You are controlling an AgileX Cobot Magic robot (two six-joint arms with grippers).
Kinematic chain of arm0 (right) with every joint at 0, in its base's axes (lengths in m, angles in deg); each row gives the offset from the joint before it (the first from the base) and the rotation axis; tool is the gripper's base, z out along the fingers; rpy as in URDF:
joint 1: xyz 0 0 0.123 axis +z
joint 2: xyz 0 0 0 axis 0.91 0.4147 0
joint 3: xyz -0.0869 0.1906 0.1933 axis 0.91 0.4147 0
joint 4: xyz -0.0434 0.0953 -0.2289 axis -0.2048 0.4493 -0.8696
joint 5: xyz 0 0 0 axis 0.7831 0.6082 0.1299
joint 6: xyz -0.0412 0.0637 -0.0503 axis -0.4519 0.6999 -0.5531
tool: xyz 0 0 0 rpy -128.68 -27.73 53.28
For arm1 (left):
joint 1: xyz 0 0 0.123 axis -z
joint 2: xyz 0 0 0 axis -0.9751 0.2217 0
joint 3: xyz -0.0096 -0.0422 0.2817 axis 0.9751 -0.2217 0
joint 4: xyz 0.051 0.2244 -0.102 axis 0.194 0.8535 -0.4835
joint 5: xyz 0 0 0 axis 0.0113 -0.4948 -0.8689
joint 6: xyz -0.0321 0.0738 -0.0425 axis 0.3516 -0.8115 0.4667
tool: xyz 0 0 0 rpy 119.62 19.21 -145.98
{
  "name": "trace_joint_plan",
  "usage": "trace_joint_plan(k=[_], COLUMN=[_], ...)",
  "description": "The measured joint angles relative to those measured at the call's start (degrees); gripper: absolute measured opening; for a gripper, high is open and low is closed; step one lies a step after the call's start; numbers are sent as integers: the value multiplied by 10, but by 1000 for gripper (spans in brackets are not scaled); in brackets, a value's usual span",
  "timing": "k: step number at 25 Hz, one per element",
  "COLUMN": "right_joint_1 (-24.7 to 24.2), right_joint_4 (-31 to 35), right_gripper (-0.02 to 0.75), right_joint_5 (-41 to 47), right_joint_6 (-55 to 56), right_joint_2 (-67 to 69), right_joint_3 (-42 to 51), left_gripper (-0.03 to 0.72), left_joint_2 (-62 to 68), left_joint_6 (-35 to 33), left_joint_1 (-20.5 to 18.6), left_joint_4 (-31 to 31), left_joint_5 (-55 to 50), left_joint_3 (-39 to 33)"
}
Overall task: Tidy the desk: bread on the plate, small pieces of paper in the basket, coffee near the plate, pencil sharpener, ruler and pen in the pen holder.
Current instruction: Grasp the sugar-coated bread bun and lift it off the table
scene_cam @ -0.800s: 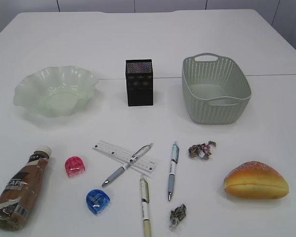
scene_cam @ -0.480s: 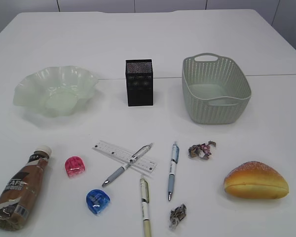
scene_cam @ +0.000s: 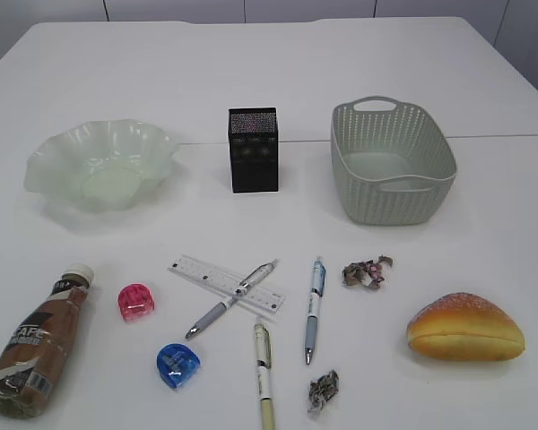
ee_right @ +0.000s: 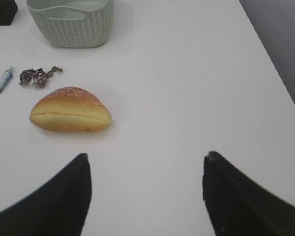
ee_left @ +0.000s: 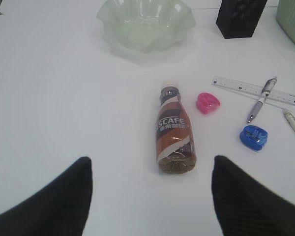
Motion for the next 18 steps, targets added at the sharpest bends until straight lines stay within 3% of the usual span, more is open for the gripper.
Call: trace_joint_plan(k=[18], right_joint_1=[0], right_joint_4=[0], right_gripper=[523], right_joint_5=[0], right_joint_6=[2], right_joint_2=[0], right_joint_3=[0], left_gripper=[550], left_joint_2=[0], left_joint_6=[0], left_joint_1=[0], left_joint_4=[-1], left_joint_5=[0], left_joint_3=[0])
